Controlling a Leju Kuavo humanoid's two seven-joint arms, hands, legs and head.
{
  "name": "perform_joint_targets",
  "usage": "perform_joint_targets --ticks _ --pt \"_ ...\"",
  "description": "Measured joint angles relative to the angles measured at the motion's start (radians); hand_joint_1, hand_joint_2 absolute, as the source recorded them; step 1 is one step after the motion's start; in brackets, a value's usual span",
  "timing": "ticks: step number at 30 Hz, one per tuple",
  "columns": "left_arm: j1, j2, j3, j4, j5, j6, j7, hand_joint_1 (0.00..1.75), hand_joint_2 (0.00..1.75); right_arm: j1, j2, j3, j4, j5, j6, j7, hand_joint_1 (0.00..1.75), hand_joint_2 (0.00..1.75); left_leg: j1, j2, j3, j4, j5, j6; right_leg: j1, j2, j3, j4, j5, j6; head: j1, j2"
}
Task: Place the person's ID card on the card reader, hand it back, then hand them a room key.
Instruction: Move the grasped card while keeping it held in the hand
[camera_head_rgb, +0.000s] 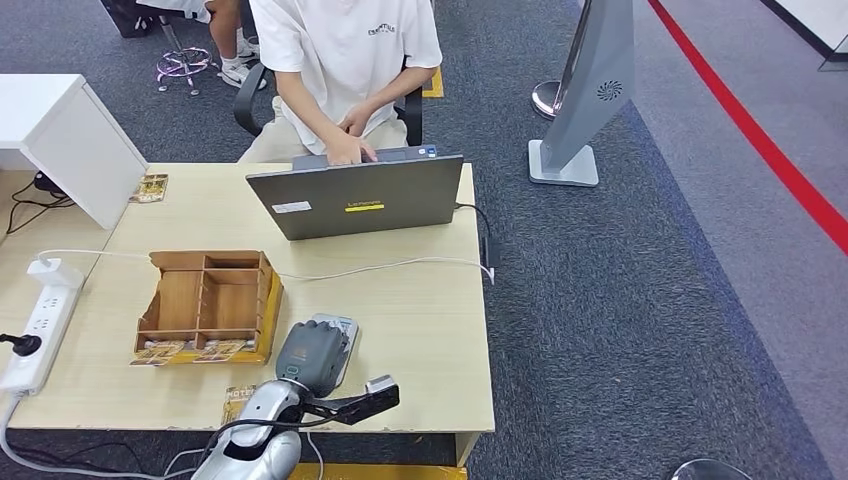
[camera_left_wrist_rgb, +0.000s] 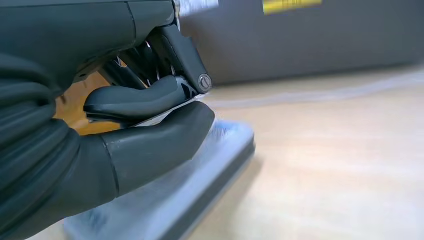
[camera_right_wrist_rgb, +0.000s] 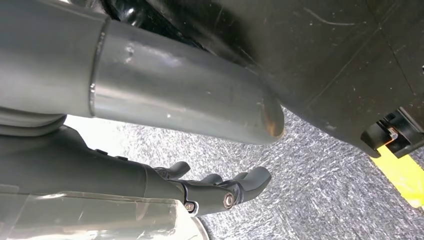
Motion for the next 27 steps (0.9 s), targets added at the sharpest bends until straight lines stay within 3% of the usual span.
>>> perform_joint_targets --ticks 11,16,22,27 --pt "-0.005 -0.007 0.000 -0.051 0.002 0.042 -0.024 1.75 1.75 0.000 0.000 0.000 0.000 0.004 0.001 0.000 0.00 0.00 0.000 0.000 0.000 0.000 0.000 0.000 0.000 0.000 0.000 0.000 0.000 0.000 0.000 0.000" --pt "-0.023 -0.008 0.000 -0.134 0.006 0.202 -0.085 1.75 1.75 -0.003 0.000 0.001 0.000 0.025 0.030 0.011 0.00 0.00 0.000 0.000 -0.001 0.000 0.000 0.000 0.000 0.000 -0.001 0.000 0.000 0.000 0.000 0.000" --pt "-0.137 -0.022 0.000 -0.292 -0.006 0.229 -0.076 1.75 1.75 -0.016 0.002 0.009 0.000 0.056 0.062 0.018 0.00 0.00 0.000 -0.001 -0.001 0.000 0.001 0.001 0.000 -0.001 0.000 0.000 0.001 0.000 0.000 0.000" --pt "-0.258 -0.048 0.002 -0.344 -0.002 0.224 -0.040 1.75 1.75 -0.021 0.003 0.029 0.000 0.082 0.081 0.016 0.00 0.00 0.000 -0.001 -0.001 0.001 0.001 0.000 0.000 -0.001 0.000 0.000 0.002 0.000 0.000 0.000"
